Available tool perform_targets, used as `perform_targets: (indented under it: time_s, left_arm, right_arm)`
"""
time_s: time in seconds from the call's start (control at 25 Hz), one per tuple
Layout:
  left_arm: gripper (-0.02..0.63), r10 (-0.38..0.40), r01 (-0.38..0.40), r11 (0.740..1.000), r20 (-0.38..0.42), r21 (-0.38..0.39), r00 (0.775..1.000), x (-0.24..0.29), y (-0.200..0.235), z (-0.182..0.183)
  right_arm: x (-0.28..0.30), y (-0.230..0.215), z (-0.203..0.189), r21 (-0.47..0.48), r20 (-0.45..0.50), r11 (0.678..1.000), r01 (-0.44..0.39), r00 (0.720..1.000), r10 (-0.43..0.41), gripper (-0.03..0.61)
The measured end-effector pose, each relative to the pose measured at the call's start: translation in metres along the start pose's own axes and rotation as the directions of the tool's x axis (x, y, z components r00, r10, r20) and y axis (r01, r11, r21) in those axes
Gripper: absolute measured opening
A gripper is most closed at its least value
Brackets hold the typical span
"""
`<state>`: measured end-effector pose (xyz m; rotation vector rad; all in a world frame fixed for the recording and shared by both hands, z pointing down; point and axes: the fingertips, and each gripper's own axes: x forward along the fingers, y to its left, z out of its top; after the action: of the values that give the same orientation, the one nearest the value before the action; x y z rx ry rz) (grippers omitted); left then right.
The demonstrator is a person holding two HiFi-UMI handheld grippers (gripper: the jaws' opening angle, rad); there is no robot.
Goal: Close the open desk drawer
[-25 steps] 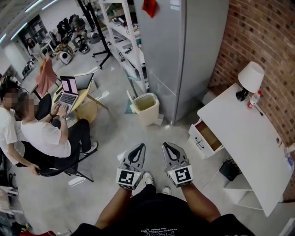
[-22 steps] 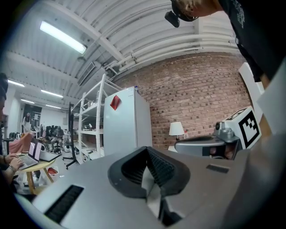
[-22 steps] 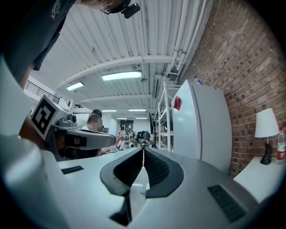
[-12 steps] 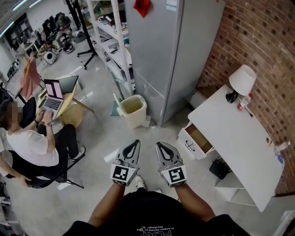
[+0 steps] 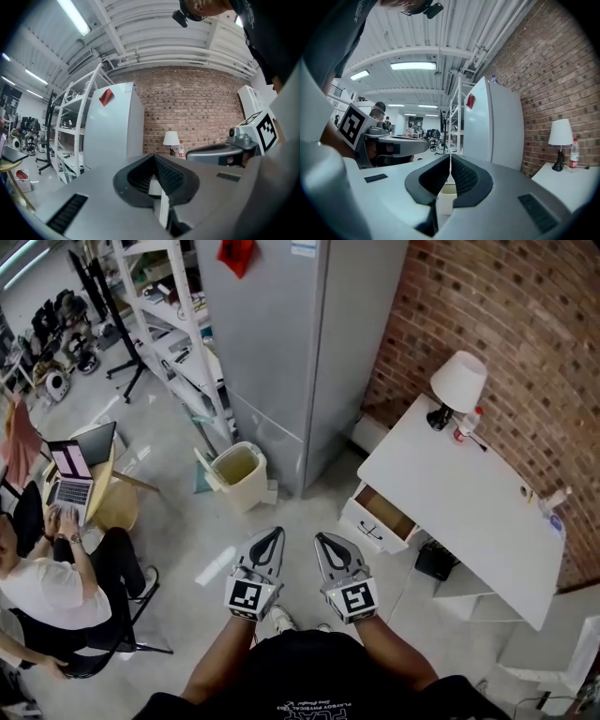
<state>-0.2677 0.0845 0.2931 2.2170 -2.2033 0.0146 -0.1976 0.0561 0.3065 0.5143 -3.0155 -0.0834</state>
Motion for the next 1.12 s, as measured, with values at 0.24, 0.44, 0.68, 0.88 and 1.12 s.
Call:
perform_targets:
  time_s: [0.24,0.44,0.68,0.88,1.12]
  left_arm:
    - [0.008,-0.094,0.093,0.994,-0.025,-0.049,0.995,0.022,-0.015,-0.021]
    - [0.008,-0.201,0.198,0.979,-0.069,-0.056,0.977,0.057,-0.050,-0.034]
    - [0.008,-0.265,0.261,0.964,-0.109,-0.047,0.958,0.098,-0.086,-0.040]
    - [0.008,-0.293,0.287,0.956,-0.174,-0.059,0.940,0.124,-0.112,-0.065]
    - [0.008,-0.271,0.262,0.963,-0.251,-0.068,0.929,0.148,-0.126,-0.103]
  right_arm:
    - [-0.017,-0.035,-0.020,-0.004,-0.079,0.990,0.140,0.987,-0.140,0.029]
    - [-0.039,-0.080,-0.026,0.001,-0.091,0.970,0.242,0.966,-0.241,0.029]
    - [-0.056,-0.114,-0.039,0.038,-0.115,0.963,0.265,0.959,-0.259,0.029]
    - [-0.068,-0.142,-0.062,0.064,-0.119,0.957,0.283,0.954,-0.274,0.030]
    - [-0.084,-0.165,-0.107,0.128,-0.158,0.939,0.318,0.941,-0.298,0.029]
